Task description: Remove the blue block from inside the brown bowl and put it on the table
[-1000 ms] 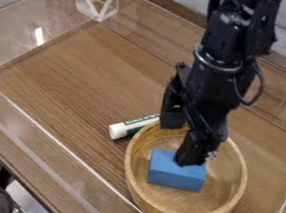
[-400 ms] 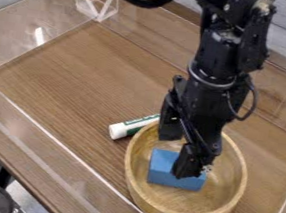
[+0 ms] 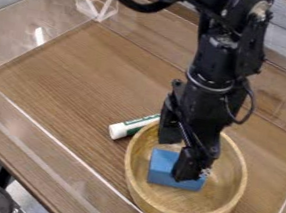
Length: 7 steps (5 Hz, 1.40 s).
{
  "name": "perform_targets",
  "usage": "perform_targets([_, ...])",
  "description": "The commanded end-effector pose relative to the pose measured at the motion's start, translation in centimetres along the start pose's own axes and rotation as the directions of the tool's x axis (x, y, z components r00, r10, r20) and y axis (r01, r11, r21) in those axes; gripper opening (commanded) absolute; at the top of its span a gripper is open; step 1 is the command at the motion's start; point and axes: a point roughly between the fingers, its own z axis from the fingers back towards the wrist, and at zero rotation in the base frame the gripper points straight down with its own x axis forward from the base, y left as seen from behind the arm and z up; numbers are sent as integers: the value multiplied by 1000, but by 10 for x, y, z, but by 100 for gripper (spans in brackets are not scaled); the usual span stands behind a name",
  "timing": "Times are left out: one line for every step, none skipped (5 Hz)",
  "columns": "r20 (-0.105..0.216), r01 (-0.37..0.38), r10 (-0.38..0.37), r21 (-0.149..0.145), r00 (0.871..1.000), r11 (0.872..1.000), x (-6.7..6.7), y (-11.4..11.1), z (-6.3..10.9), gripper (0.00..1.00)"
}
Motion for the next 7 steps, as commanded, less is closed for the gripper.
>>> perform_targets([36,-11,11,12,999,1000,4,5,7,100])
perform_targets([39,-16,16,14,999,1000,4,7,6,100])
perform_targets([41,-20,19,15,999,1000,4,9,6,100])
perform_targets([42,-24,23,16,999,1000,4,11,5,100])
perform_targets([42,-28,27,18,999,999,4,13,5,100])
perform_targets([43,-31,30,20,999,999,4,14,5,100])
perform_targets([53,-35,34,23,998,999,6,15,-3,100])
